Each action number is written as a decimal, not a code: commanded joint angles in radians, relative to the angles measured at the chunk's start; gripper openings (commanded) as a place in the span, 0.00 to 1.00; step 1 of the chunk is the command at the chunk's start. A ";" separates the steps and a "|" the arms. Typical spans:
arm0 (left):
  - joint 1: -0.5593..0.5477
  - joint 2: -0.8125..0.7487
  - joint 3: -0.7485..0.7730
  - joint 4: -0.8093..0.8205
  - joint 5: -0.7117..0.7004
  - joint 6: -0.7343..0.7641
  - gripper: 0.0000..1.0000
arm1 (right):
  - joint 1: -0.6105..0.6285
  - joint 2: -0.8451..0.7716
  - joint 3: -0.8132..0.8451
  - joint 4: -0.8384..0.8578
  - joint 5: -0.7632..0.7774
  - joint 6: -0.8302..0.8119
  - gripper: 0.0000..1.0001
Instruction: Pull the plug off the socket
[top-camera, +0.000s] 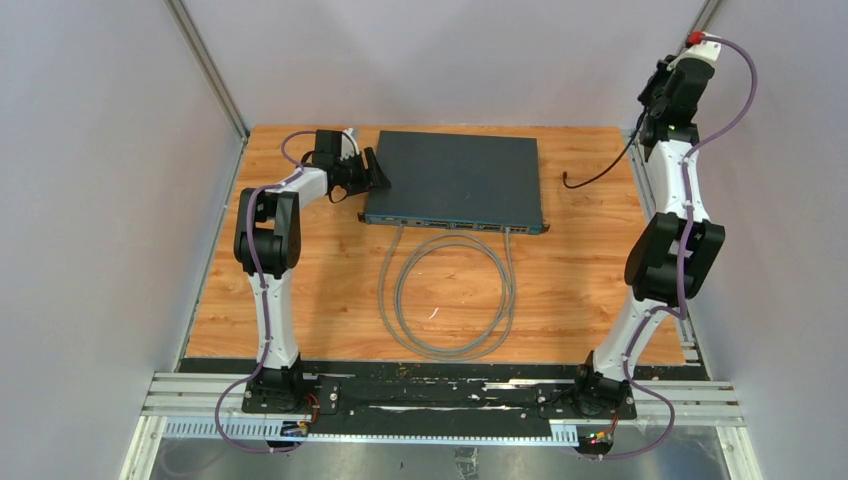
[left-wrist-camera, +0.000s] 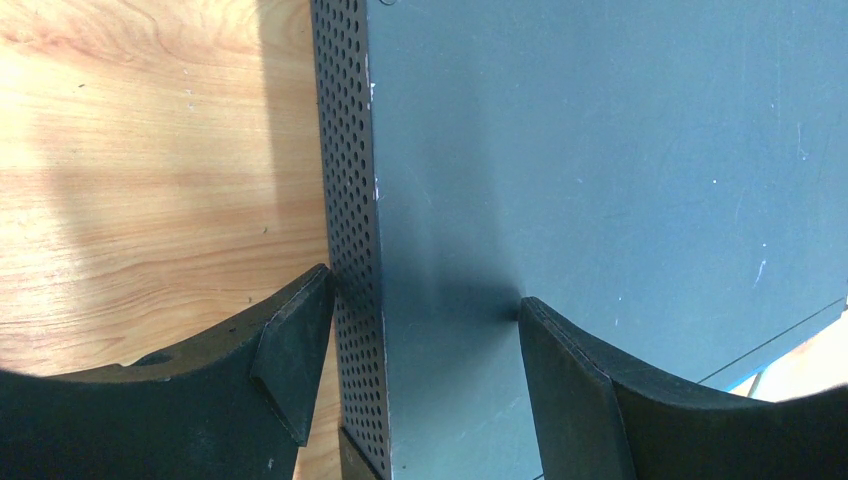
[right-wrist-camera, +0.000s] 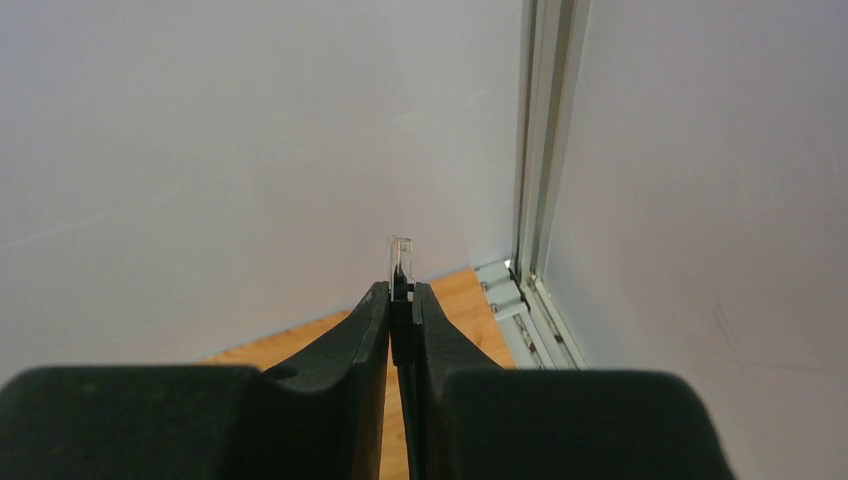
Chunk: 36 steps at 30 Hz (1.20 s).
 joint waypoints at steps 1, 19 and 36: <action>0.001 0.029 -0.026 -0.091 -0.072 0.051 0.69 | -0.032 -0.028 -0.080 0.016 -0.035 -0.015 0.00; 0.001 0.009 -0.031 -0.096 -0.081 0.067 0.68 | -0.084 -0.009 -0.310 -0.396 -0.067 0.003 0.46; 0.001 0.009 -0.029 -0.097 -0.070 0.053 0.68 | -0.087 -0.306 -0.466 -0.487 -0.139 0.052 1.00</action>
